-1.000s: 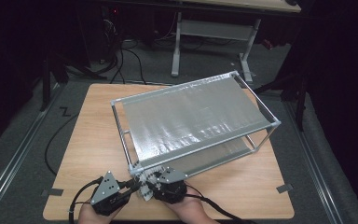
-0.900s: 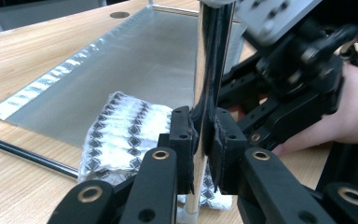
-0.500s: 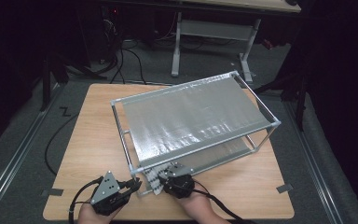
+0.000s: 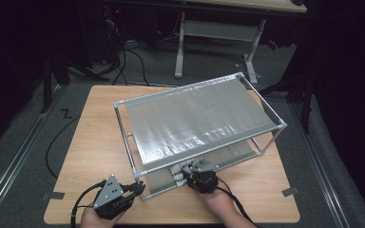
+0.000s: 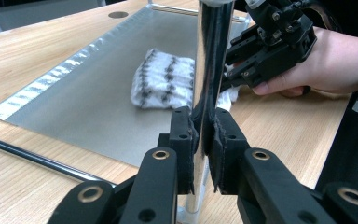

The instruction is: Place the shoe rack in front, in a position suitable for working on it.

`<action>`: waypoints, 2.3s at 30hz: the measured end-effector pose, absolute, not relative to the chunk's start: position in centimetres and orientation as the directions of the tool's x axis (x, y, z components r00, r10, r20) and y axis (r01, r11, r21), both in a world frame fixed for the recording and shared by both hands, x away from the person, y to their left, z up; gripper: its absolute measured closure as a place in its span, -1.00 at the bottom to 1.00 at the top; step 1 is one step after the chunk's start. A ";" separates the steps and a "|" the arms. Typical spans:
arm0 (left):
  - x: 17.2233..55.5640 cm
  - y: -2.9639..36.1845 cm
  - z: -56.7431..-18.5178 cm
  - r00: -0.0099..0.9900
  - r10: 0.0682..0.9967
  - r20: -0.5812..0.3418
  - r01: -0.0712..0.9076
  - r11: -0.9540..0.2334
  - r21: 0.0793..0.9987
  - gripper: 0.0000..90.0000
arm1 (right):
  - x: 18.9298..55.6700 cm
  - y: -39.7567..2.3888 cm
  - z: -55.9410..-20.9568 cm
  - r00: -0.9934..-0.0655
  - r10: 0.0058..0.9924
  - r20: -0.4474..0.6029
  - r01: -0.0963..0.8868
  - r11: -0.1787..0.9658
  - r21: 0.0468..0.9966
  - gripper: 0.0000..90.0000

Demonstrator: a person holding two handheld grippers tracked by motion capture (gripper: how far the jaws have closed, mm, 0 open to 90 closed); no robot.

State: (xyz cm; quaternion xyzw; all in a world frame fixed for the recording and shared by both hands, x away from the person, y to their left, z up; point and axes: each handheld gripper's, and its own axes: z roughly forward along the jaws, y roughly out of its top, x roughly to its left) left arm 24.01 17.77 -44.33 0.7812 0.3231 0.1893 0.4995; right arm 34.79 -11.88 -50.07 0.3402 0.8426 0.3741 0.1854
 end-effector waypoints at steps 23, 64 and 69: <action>24.2 17.7 -44.2 0.719 0.695 -0.022 0.318 -0.300 0.899 0.80 | 38.5 -20.5 -49.6 -0.512 0.857 -0.066 0.542 0.381 0.749 0.40; 24.3 18.2 -44.4 0.721 0.692 -0.018 0.307 -0.297 0.904 0.81 | 41.3 -29.5 -49.3 -0.259 0.966 0.016 0.618 0.153 0.771 0.13; 24.3 18.2 -44.5 0.719 0.695 -0.016 0.300 -0.289 0.909 0.81 | 41.1 -28.8 -49.6 -0.255 0.967 -0.025 0.607 0.180 0.774 0.12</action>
